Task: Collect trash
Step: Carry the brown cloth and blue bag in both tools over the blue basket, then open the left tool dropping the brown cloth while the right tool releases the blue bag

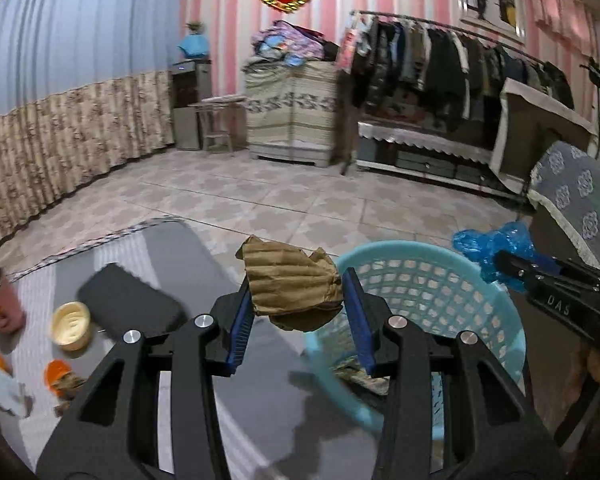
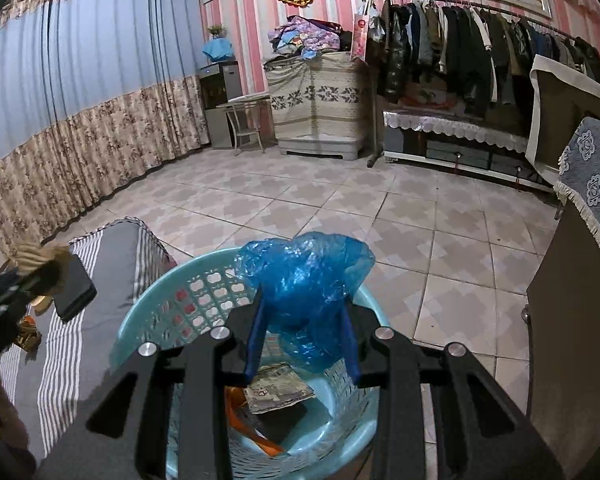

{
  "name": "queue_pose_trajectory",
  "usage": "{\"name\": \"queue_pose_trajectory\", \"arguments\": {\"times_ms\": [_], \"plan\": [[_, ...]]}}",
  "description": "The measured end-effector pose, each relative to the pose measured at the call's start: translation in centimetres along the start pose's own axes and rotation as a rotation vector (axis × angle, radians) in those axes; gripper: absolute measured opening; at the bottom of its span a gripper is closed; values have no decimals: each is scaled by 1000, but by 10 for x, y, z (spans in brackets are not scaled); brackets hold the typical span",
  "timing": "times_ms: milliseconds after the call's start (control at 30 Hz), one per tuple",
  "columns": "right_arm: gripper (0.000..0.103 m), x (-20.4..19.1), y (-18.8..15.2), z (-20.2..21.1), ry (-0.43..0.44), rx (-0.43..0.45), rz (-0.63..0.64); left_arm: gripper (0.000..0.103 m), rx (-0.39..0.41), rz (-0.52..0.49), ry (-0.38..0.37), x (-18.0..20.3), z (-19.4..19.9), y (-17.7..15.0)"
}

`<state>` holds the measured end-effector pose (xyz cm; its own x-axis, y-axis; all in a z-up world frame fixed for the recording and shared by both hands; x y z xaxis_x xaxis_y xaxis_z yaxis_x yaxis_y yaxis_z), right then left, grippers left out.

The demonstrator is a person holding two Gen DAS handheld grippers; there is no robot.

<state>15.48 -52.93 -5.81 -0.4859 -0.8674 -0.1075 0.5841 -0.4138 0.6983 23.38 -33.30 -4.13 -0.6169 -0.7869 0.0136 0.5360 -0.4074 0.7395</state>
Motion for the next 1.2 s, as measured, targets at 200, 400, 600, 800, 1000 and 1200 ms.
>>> {"name": "queue_pose_trajectory", "arguments": {"times_ms": [200, 400, 600, 800, 1000, 1200], "plan": [[33, 16, -2, -8, -5, -36, -47, 44, -54, -61, -32, 28, -34, 2], [33, 22, -2, -13, -3, -58, -72, 57, -75, -46, -56, 32, -43, 7], [33, 6, -4, -16, -6, -69, -30, 81, -28, -1, 34, 5, -18, 10], [33, -12, -3, -20, -1, -76, -2, 92, 0, 95, 92, -42, 15, 11], [33, -38, -4, -25, 17, -92, 46, 97, 45, 152, 175, -81, 48, 9], [65, -48, -6, -31, 7, -104, 31, 97, 65, 186, 210, -103, 77, 0]]}}
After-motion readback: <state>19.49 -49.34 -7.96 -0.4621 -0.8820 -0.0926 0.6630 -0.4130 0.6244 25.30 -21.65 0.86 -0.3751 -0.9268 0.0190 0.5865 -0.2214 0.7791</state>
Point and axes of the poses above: each gripper's, at about its wrist camera, not at the fingertips, and z roughly against the way its jaws point, x to its right, y to its top, the point moved 4 cm from there along -z, roughly the way its jaws point, and after that the axes turned 11 degrees about -x, right-handed, at the moved point
